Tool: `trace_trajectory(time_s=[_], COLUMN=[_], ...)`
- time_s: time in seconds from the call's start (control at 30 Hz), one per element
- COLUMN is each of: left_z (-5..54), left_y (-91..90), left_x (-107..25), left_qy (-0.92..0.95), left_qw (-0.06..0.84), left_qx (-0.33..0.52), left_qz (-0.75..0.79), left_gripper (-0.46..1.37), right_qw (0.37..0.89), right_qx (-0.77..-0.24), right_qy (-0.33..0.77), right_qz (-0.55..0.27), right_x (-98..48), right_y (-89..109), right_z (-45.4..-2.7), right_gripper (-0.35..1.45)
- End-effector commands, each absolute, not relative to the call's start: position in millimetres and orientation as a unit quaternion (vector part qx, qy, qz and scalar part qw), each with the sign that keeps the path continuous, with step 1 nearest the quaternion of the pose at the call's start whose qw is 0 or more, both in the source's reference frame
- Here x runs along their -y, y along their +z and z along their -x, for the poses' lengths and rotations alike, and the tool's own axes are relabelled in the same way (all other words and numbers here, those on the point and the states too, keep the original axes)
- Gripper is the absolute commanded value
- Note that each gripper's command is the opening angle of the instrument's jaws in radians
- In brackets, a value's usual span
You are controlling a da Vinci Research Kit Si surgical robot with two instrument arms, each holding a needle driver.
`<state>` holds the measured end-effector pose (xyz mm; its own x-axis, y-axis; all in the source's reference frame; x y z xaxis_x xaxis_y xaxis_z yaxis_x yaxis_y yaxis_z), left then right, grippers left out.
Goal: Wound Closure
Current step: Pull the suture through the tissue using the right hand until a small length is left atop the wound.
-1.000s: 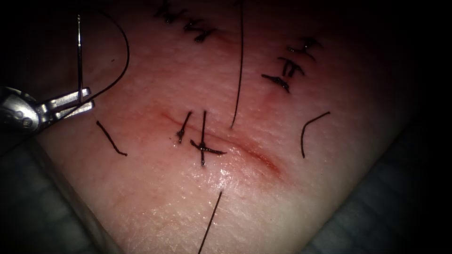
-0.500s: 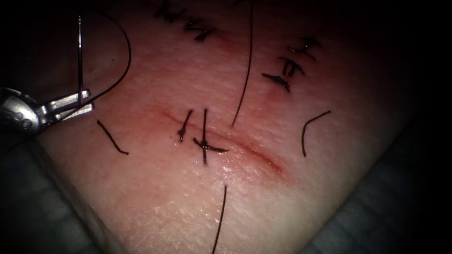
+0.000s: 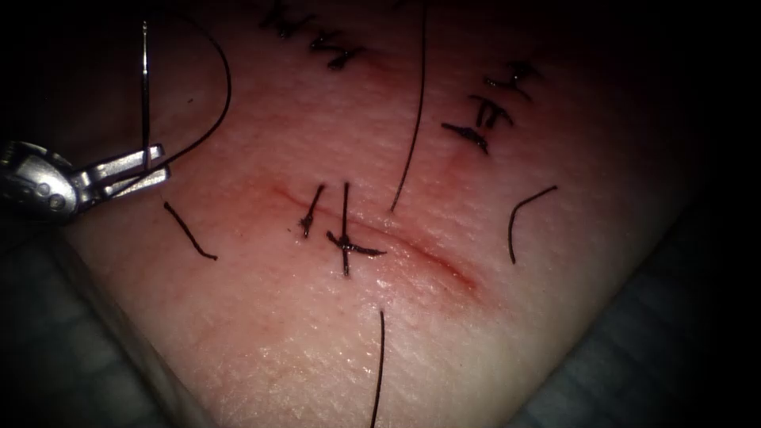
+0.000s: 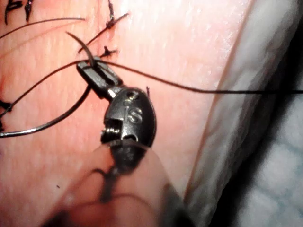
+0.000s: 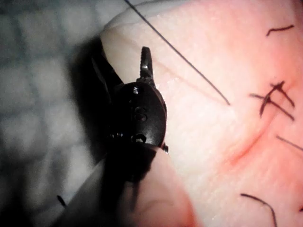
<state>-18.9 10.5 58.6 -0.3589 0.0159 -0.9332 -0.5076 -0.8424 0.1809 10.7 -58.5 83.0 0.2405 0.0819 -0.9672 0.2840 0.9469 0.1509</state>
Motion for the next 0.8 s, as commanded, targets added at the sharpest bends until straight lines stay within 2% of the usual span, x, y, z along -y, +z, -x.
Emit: trace_trajectory(time_s=[0.03,0.13,0.23,0.63,0.8], left_z=[18.9,18.8,18.8,19.3,19.3], left_y=[58.5,58.5,58.5,58.7,58.8], left_x=[-10.5,-10.5,-10.5,-10.2,-10.0], left_qy=[0.794,0.793,0.793,0.794,0.794], left_qw=[0.163,0.162,0.162,0.160,0.159], left_qx=[-0.224,-0.224,-0.224,-0.222,-0.223], left_qz=[0.542,0.542,0.542,0.542,0.543], left_gripper=[-0.35,-0.35,-0.35,-0.35,-0.35], right_qw=[0.771,0.771,0.779,0.792,0.784], right_qx=[-0.617,-0.622,-0.616,-0.605,-0.613], right_qy=[-0.059,-0.035,-0.023,-0.006,-0.026], right_qz=[-0.146,-0.133,-0.113,-0.086,-0.093], right_x=[57.8,55.2,53.0,46.7,47.5], right_y=[83.0,83.8,85.8,96.7,100.1], right_z=[-9.9,-8.1,-8.1,-14.0,-16.8], right_gripper=[1.30,1.27,1.26,1.31,1.22])
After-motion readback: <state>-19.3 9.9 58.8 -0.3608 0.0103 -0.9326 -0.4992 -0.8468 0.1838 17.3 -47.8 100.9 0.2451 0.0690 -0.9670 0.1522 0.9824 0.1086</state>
